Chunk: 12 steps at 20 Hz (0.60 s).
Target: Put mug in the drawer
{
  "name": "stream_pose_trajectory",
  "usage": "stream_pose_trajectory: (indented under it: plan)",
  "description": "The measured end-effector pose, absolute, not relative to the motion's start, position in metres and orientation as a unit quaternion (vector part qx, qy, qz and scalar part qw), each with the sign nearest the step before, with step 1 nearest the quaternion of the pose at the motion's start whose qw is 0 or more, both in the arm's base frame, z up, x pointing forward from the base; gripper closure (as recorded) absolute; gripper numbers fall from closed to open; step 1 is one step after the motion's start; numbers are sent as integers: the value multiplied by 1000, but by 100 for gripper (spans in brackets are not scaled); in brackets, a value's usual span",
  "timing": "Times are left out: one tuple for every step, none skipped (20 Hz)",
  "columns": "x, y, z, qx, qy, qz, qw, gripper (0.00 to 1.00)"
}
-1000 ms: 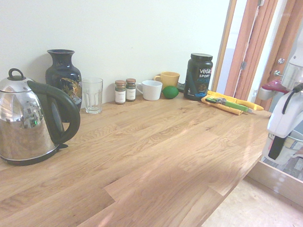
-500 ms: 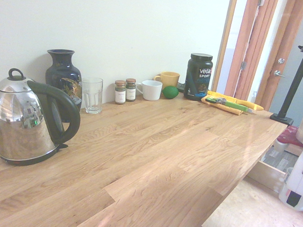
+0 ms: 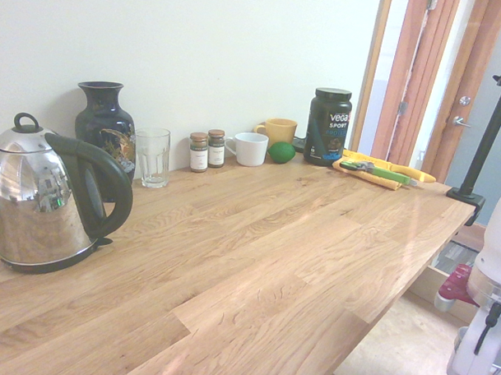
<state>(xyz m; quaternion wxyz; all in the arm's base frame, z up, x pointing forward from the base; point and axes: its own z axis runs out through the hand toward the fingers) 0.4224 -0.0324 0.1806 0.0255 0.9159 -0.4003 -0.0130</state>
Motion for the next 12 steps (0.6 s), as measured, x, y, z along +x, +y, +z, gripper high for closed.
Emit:
stream_pose_trajectory:
  plan:
    - [423, -33, 175, 916, -401, -15, 27, 100]
    - [424, -34, 171, 916, -400, -16, 29, 100]
    - [424, -34, 167, 916, -399, -17, 30, 100]
    - [425, -34, 165, 917, -398, -18, 30, 100]
    - [426, -33, 163, 917, -396, -20, 30, 100]
    - [426, -33, 162, 918, -395, -21, 30, 100]
    - [426, -33, 161, 918, -394, -24, 29, 0]
    - [425, -33, 159, 919, -393, -26, 29, 0]
    - [424, -33, 158, 919, -393, -28, 29, 0]
    - [424, -33, 157, 919, -393, -31, 28, 0]
    - [423, -33, 155, 919, -392, -32, 29, 0]
    - [422, -33, 153, 919, -392, -34, 29, 0]
